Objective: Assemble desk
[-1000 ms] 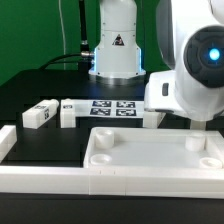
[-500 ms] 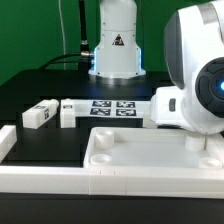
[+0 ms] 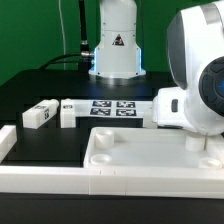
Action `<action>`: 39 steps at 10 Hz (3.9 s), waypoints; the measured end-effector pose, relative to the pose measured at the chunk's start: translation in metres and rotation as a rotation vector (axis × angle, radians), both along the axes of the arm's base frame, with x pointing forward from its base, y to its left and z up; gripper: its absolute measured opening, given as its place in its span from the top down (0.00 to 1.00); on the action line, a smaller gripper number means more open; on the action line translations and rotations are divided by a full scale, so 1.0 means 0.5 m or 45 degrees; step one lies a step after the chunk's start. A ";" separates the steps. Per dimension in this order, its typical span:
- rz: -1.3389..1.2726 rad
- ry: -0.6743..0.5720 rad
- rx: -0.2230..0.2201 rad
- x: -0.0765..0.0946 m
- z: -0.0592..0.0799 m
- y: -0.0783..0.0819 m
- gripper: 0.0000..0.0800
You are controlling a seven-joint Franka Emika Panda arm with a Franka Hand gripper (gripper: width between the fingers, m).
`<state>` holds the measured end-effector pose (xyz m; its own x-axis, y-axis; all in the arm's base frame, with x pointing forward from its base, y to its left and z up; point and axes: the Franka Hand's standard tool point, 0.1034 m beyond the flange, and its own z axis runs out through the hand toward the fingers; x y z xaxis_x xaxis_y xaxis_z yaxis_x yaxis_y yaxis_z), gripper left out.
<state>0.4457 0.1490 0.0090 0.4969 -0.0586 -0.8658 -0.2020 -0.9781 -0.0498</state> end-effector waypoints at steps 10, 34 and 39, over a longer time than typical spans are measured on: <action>0.033 -0.116 0.152 0.063 0.131 -0.066 0.64; 0.158 -1.904 -0.103 0.365 0.372 -0.138 0.64; 0.226 -1.912 -0.088 0.368 0.364 -0.129 0.64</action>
Offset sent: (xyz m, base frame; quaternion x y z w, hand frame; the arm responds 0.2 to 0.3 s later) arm -0.0004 -0.0126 0.0184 0.0024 -0.0044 -0.0154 0.9999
